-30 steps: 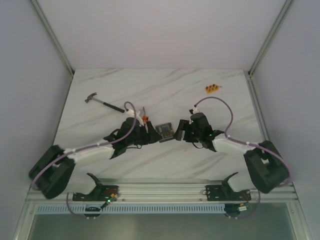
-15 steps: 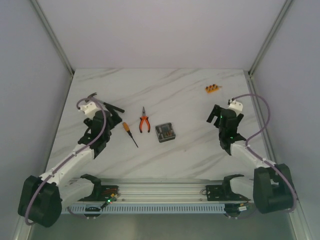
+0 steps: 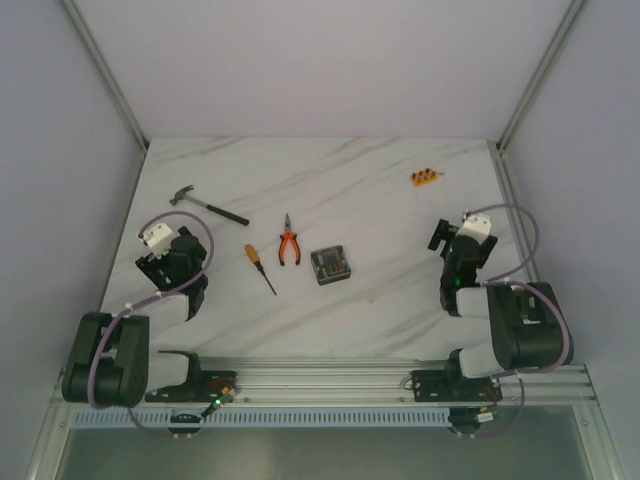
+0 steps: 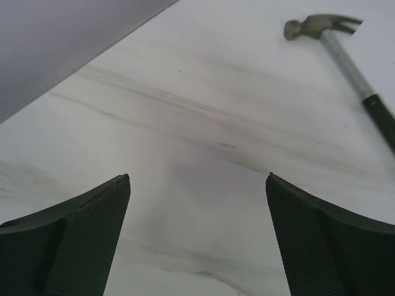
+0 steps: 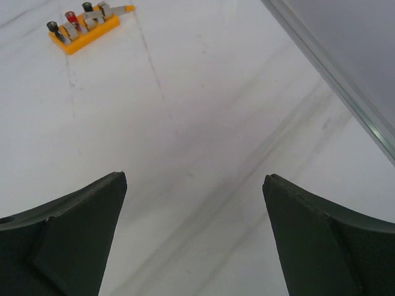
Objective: Snap on the fuse box
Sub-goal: Reset both arms
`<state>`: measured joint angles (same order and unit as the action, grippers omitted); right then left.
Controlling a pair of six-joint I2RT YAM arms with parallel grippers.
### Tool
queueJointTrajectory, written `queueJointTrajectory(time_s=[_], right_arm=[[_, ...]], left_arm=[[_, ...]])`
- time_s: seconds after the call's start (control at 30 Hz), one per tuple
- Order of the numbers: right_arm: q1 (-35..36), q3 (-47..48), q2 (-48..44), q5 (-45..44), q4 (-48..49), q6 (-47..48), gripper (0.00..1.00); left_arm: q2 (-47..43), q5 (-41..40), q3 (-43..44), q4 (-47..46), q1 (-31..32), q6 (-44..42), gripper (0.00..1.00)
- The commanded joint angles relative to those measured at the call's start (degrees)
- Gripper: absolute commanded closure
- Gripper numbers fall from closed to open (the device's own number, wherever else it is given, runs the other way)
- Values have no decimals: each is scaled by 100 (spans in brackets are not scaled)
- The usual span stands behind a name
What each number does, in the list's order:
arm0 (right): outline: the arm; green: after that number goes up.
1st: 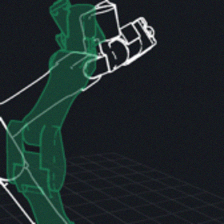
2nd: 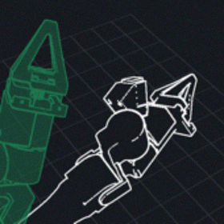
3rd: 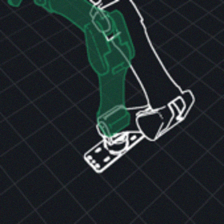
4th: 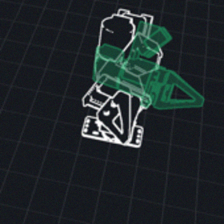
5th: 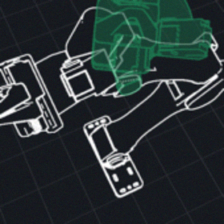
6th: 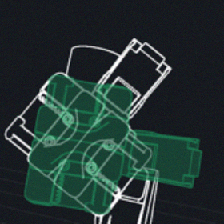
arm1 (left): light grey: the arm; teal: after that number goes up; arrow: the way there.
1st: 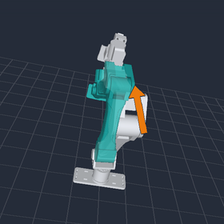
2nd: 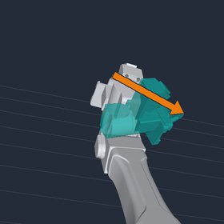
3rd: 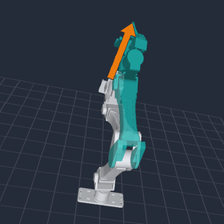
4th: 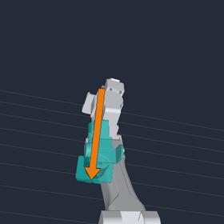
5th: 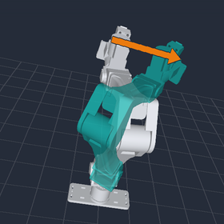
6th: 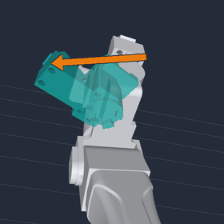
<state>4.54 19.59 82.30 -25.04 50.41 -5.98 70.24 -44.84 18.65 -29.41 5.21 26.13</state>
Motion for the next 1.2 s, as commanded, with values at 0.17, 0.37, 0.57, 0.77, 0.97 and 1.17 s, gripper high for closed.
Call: queueJointTrajectory(time_s=[0.17,0.37,0.57,0.77,0.97,1.17], right_arm=[[-267,-650,499,830,2348,435,0],[-287,-649,509,868,2388,431,0],[-287,-641,507,869,2369,430,0],[-287,-637,515,863,2363,435,0],[-284,-650,506,869,2384,440,0],[-289,-656,502,866,2385,438,0]], left_arm=[[841,1133,-515,-3326,-243,-1552,0],[1763,3034,-955,-5108,-349,-2369,0],[1867,3513,-496,-4355,-380,-2478,0],[1836,3483,-477,-4285,-317,-2528,0],[1858,3475,-445,-4246,-310,-2543,0],[1839,3475,-436,-4237,-315,-2543,0]])
